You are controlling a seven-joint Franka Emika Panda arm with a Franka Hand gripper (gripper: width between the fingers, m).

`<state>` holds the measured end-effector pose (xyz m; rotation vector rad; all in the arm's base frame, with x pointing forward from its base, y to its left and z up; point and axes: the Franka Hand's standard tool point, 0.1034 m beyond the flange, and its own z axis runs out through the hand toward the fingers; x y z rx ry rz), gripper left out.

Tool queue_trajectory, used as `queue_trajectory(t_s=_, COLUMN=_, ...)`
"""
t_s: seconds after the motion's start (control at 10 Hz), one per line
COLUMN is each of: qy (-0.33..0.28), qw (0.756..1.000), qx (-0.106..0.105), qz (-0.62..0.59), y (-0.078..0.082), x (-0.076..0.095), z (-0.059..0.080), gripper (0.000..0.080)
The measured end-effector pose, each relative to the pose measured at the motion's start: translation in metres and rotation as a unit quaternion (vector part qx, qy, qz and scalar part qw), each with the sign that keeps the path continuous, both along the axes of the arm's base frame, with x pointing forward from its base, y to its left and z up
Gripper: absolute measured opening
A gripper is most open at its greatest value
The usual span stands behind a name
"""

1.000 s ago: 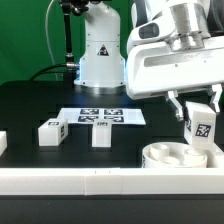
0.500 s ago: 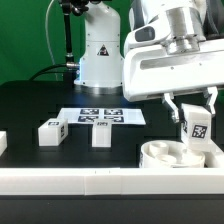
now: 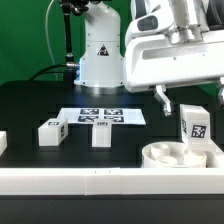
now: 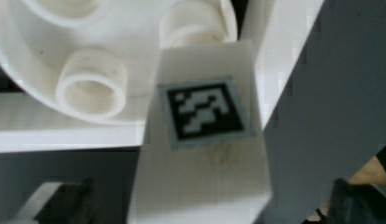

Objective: Assemble stool

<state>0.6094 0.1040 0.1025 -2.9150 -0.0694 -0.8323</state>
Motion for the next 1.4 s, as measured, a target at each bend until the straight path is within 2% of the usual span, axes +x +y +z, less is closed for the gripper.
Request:
queue_trajectory(t_s=0.3, qy=0.013, qw=1.000, qx=0.000, qz=0.006, y=0.002, x=0.010, z=0.026, gripper=0.0649)
queue_trajectory(t_s=0.9, qy=0.041, qw=0.999, qx=-0.004, qz=0.012, y=0.000, x=0.006, z=0.017, gripper=0.0649)
queue_trajectory(t_s=1.1, qy=0.107, qw=0.994, qx=-0.009, qz=0.028, y=-0.004, x=0.007, z=0.014, gripper=0.0649)
queue_trajectory(t_s=1.4, qy=0.188, qw=0.981, qx=-0.005, qz=0.042, y=0.002, x=0.003, z=0.014, gripper=0.0649)
